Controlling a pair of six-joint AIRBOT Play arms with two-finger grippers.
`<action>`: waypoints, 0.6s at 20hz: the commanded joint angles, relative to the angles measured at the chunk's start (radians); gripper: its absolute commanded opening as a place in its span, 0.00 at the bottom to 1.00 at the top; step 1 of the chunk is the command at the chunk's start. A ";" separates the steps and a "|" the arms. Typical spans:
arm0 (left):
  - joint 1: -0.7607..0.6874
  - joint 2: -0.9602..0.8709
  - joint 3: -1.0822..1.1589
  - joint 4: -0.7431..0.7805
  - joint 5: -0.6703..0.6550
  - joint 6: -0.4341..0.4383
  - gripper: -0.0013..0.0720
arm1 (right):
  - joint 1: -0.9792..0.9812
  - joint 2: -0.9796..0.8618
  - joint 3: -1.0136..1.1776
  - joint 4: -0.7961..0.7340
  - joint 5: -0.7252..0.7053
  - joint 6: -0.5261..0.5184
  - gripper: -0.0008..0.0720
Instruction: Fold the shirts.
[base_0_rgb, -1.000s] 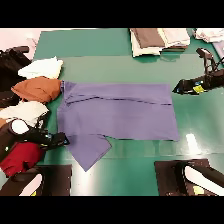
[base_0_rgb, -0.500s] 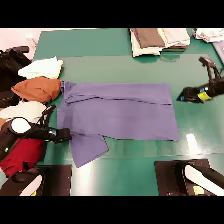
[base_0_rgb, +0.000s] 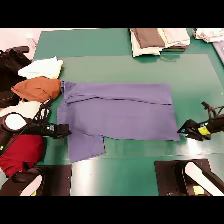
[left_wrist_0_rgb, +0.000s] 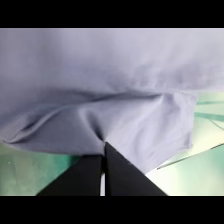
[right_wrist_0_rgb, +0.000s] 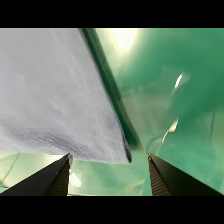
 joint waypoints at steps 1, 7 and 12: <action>0.000 0.001 0.003 -0.003 0.010 0.001 0.05 | 0.052 0.000 -0.065 0.000 -0.057 -0.008 0.76; 0.000 0.001 0.003 0.003 0.008 0.011 0.05 | 0.213 -0.098 -0.013 -0.004 -0.072 0.008 0.41; 0.000 0.036 0.013 0.044 -0.112 0.035 0.05 | 0.336 -0.010 0.112 -0.126 0.010 0.009 0.03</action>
